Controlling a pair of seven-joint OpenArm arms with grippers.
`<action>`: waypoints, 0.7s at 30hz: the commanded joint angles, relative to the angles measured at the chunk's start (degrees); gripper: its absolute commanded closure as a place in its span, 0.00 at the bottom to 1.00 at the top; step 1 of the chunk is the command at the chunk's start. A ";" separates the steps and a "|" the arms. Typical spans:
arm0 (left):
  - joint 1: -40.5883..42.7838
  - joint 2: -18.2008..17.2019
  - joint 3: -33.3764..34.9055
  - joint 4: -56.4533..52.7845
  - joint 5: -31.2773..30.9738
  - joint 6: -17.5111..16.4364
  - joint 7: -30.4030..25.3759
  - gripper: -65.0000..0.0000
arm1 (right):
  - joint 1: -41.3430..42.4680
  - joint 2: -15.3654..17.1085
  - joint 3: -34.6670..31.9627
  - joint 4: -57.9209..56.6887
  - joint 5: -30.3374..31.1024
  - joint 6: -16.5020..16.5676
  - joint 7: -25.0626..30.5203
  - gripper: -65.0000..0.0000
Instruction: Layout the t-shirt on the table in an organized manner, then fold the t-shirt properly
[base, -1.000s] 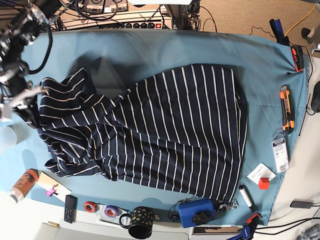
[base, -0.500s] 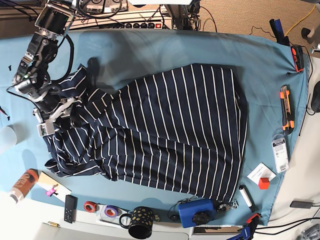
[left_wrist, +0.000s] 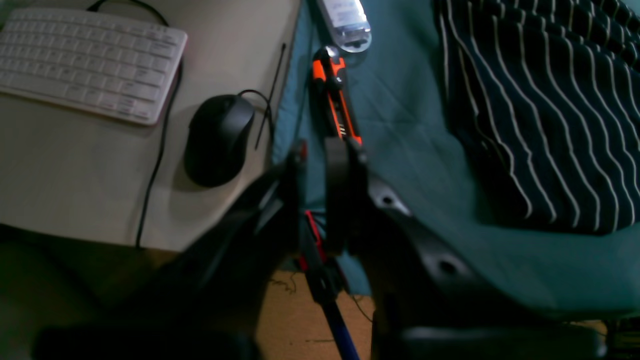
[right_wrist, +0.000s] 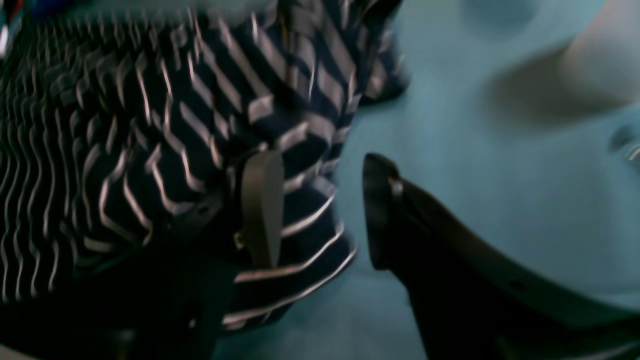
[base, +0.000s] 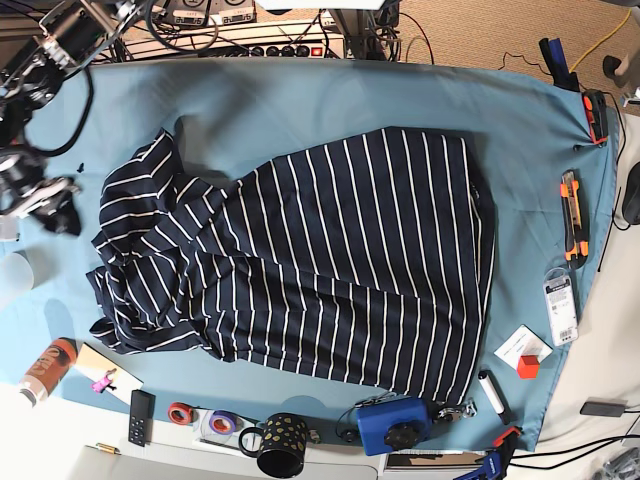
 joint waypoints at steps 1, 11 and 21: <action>0.20 -1.07 -0.48 0.83 -1.05 -0.15 -1.27 0.91 | 0.79 1.38 -0.52 -0.87 -1.09 0.01 1.29 0.60; 0.17 -1.07 -0.48 0.83 -1.05 -0.15 -1.25 0.91 | 0.92 3.32 -16.61 -10.84 -9.42 0.01 4.96 0.60; 0.20 -1.07 -0.48 0.83 -1.03 -0.15 -1.25 0.91 | 0.92 3.34 -15.26 -7.32 -9.33 0.01 -4.00 0.98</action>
